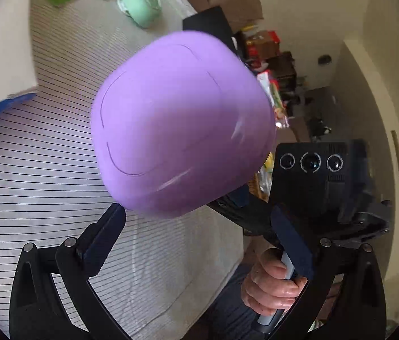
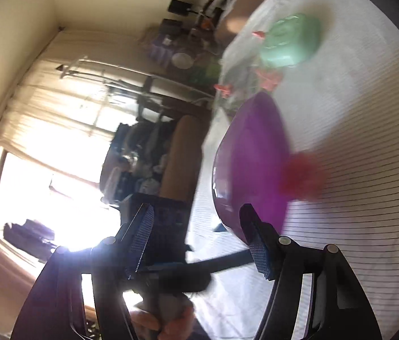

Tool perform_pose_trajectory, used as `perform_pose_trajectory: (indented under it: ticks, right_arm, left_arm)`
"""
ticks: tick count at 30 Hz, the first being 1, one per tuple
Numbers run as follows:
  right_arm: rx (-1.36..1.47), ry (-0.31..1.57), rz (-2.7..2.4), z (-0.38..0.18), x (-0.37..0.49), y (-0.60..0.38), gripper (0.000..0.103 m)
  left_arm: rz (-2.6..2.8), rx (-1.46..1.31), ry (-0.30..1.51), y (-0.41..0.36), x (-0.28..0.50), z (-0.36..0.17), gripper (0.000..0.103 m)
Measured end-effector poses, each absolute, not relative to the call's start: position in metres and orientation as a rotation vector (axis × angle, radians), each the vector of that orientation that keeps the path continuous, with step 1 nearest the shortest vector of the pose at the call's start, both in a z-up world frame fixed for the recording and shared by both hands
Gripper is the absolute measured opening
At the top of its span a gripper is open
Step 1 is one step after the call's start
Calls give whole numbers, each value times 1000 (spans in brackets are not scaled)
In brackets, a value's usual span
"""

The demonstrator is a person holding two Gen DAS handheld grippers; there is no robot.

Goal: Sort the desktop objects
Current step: 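Grasp the purple soap dish rim with the right gripper and lift it, then grasp the purple soap dish rim with the left gripper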

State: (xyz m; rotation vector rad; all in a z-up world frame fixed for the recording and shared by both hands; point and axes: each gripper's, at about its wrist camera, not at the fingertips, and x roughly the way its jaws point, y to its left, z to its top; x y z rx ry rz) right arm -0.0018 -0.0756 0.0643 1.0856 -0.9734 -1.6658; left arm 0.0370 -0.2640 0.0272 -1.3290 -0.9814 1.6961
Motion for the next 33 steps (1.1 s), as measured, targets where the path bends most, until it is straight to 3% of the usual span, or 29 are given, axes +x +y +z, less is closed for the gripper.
perform_pose_trajectory:
  ticks: [5, 10, 16, 20, 25, 26, 27, 29, 30, 32, 33]
  right_arm:
    - [1006, -943, -1636, 95, -4, -83, 67]
    - [994, -839, -1808, 115, -13, -72, 67]
    - [1064, -667, -2154, 99, -12, -29, 67]
    - [1164, -694, -2232, 60, -8, 4, 67]
    - [1224, -694, -2255, 35, 1, 17, 67]
    - [1222, -683, -2263, 33, 2, 17, 67]
    - [1214, -651, -2279, 33, 2, 15, 67]
    - [1185, -550, -2311, 41, 4, 4, 67]
    - [1173, -469, -2333, 44, 4, -6, 67]
    - [1161, -300, -2377, 47, 2, -26, 68]
    - [1154, -228, -2389, 47, 2, -35, 68]
  left_arm:
    - [1712, -1279, -910, -261, 44, 45, 103]
    - [1830, -1255, -976, -304, 51, 57, 103]
    - [2039, -1328, -1035, -344, 46, 55, 103]
    - [2076, -1408, -889, -321, 40, 49, 103]
    - [2192, -1628, -510, -280, 45, 30, 102]
    - [2201, -1652, -467, -274, 46, 25, 94]
    - [2212, -1659, -434, -272, 49, 23, 93]
    - [2224, -1648, -406, -269, 51, 24, 65]
    - [2234, -1647, -412, -270, 51, 24, 61]
    - [2226, -1652, -469, -277, 49, 23, 39]
    - [2220, -1658, -489, -279, 49, 21, 35]
